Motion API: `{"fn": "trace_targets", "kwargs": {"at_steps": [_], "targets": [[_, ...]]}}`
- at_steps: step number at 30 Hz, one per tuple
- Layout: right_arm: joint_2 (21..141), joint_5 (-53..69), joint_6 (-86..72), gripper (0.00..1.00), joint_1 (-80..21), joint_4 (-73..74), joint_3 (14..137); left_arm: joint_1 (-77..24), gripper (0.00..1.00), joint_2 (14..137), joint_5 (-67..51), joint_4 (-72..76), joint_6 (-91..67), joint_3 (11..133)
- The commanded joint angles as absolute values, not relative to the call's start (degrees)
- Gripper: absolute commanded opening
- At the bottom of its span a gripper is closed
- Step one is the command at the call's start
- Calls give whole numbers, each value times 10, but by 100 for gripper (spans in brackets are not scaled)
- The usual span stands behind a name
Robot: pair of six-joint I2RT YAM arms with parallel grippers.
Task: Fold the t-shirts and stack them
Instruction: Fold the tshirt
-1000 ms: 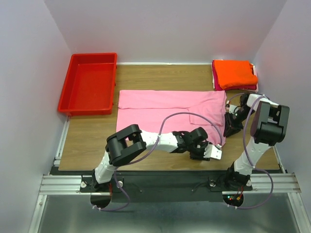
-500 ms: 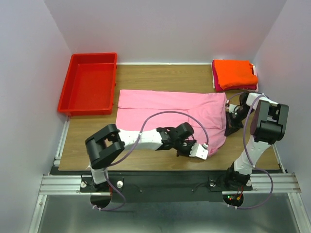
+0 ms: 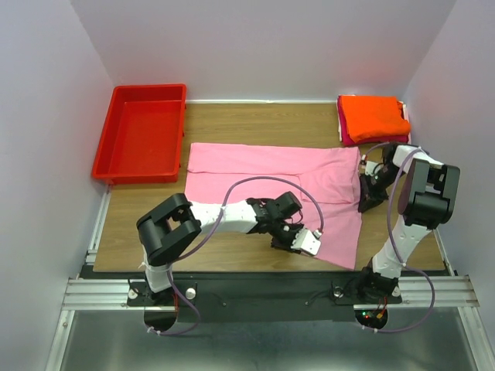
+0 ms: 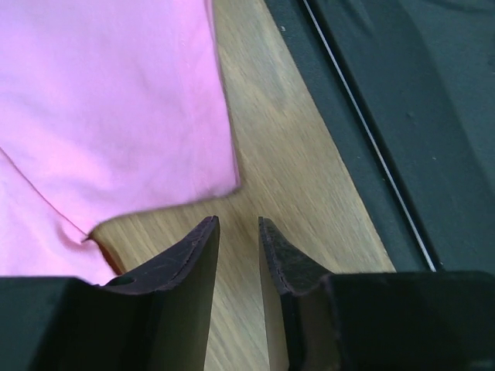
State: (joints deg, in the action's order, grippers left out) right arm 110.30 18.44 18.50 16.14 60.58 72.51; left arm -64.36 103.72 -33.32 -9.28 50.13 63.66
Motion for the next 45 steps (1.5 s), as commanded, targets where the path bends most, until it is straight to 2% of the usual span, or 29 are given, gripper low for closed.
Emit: {"fn": "trace_targets", "kwargs": {"at_steps": [1,7,12,15,19,27,32,45], "targets": [[1107,200,219,30,162,605,765,-621,39,979,-392,-128,503,645],[1021,215,300,40,162,670,776,-528,39,894,-443,-153,429,624],[964,211,402,41,161,729,767,-428,39,811,-460,-215,410,594],[927,205,424,42,156,714,741,-367,39,782,-456,-241,410,577],[898,195,436,42,103,662,690,-270,39,753,-454,-277,411,556],[888,114,432,45,-14,599,606,-139,39,751,-439,-330,439,550],[880,93,443,50,-32,574,576,-95,39,751,-432,-341,467,549],[866,72,466,49,-59,507,473,-70,39,770,-401,-338,503,535]]}}
